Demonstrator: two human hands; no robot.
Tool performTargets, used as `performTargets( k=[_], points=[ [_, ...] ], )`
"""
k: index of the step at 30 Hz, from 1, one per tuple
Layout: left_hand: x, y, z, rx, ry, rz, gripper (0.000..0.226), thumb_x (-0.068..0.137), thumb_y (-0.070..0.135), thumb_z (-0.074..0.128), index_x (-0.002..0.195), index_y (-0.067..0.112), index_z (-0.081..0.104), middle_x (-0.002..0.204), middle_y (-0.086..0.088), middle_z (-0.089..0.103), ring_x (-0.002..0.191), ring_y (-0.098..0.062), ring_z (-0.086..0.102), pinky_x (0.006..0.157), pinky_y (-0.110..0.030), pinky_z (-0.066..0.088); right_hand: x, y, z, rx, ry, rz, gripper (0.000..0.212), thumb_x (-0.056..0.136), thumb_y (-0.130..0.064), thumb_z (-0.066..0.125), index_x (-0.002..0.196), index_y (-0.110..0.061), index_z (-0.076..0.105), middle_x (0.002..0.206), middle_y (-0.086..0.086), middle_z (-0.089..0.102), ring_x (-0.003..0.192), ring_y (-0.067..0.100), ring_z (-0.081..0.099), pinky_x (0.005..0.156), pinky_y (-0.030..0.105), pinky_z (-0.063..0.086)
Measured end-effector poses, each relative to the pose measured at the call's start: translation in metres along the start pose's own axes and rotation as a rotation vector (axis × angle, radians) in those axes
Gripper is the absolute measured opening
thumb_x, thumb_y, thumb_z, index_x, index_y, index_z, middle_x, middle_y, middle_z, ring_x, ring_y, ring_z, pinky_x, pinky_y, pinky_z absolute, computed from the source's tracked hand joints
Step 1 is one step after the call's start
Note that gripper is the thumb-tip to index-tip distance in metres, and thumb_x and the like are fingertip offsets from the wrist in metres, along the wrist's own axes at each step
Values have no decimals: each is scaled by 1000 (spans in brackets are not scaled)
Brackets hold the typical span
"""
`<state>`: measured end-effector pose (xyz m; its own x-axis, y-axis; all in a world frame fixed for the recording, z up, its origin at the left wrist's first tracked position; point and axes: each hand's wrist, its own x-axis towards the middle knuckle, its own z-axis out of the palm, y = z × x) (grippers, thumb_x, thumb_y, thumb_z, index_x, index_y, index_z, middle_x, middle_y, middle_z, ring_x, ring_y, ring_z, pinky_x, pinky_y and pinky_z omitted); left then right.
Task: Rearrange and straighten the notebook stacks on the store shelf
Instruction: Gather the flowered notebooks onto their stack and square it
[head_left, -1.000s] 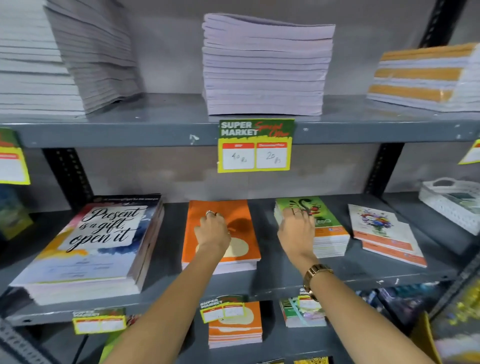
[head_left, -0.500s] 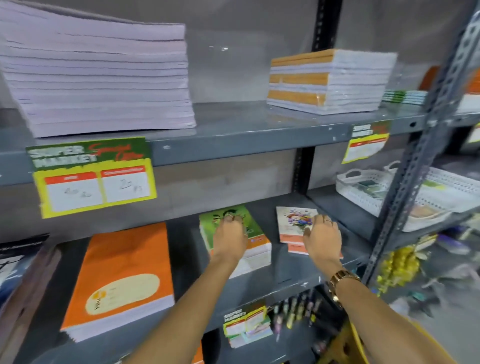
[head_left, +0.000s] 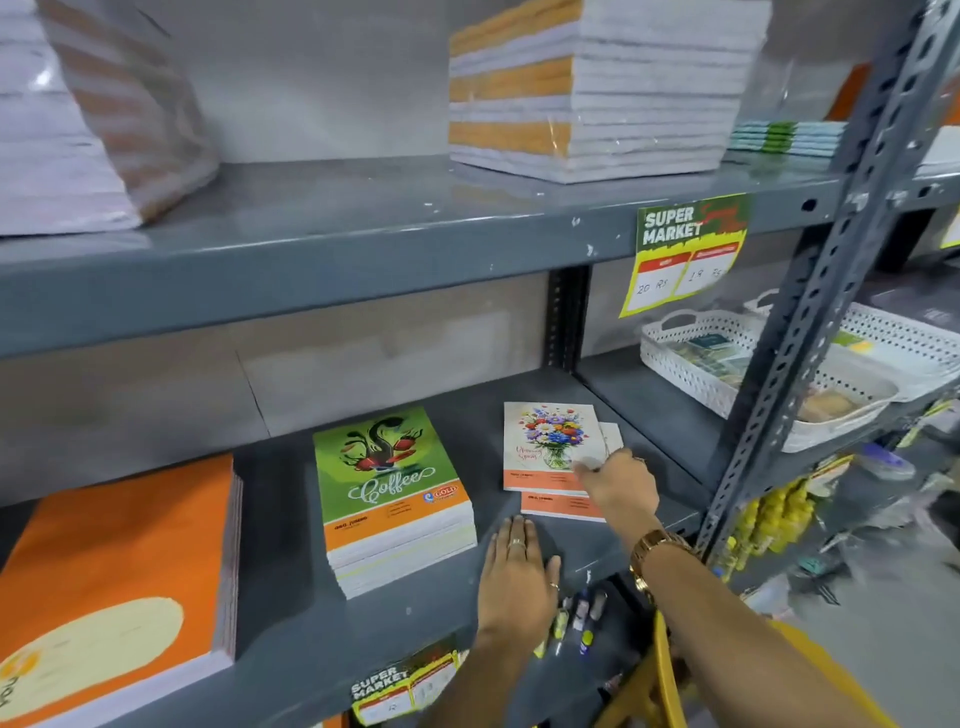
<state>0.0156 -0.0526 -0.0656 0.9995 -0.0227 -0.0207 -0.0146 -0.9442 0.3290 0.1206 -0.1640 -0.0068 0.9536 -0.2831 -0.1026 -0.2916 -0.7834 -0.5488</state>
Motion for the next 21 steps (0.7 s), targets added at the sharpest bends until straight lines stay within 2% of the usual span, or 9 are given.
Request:
performTargets(
  k=[2,5,9,12,16,17,18,20,21],
  points=[
    [2,-5,12,79,53,-44,85,97,42,-4,100,11,75,100,-1,78,93,-13,74,80,-31,59,7,-5,8,-49,-29,-9,66,80,-51,61,121,-1,51,123,15,60,115,33,55,90,37,51],
    [3,-5,14,136,37,-42,85,96,46,-4,105,10,73,105,-3,77,97,-16,73,83,-36,58,12,-14,16,-246,-68,4,70,83,-55,56,127,-1,47,127,15,54,116,30,49,87,32,49],
    [5,-5,11,163,99,-42,86,96,44,-4,104,9,74,103,-5,77,96,-17,73,82,-38,58,20,-23,23,-346,-77,66,55,89,-42,55,127,-2,49,127,15,52,112,28,52,79,28,46],
    [5,-6,15,135,70,-41,87,96,43,-6,104,8,74,102,-7,77,96,-19,73,82,-40,59,29,-19,22,-258,-80,133,55,83,-38,62,126,-5,49,128,15,51,116,28,50,86,32,48],
    [10,-6,15,175,55,-30,90,95,45,-9,108,7,71,107,-9,75,100,-22,72,87,-42,56,36,-8,22,-41,-77,123,63,78,-28,70,126,5,46,129,19,52,118,35,49,87,36,46],
    [9,-5,12,184,56,-18,94,93,47,-14,116,5,67,116,-12,71,109,-25,68,96,-44,50,37,-7,21,39,-63,118,57,81,-22,69,125,7,48,127,21,55,117,36,53,90,37,48],
    [8,-4,9,174,62,0,102,87,52,-23,128,3,56,131,-15,61,123,-29,57,108,-46,35,38,-6,18,132,-51,127,50,84,-16,65,124,8,48,127,23,56,117,37,55,91,38,48],
    [6,-5,7,112,-67,23,116,66,61,-36,146,2,26,153,-17,31,143,-32,27,114,-44,1,35,-10,9,307,-25,163,42,90,-11,57,125,9,45,128,24,57,116,38,57,89,37,48],
    [6,-7,7,101,-69,47,117,65,61,-37,145,2,26,153,-17,31,143,-31,28,114,-44,1,34,-13,6,363,5,170,40,92,-10,54,126,9,44,128,25,57,116,38,57,86,36,47]
  ],
)
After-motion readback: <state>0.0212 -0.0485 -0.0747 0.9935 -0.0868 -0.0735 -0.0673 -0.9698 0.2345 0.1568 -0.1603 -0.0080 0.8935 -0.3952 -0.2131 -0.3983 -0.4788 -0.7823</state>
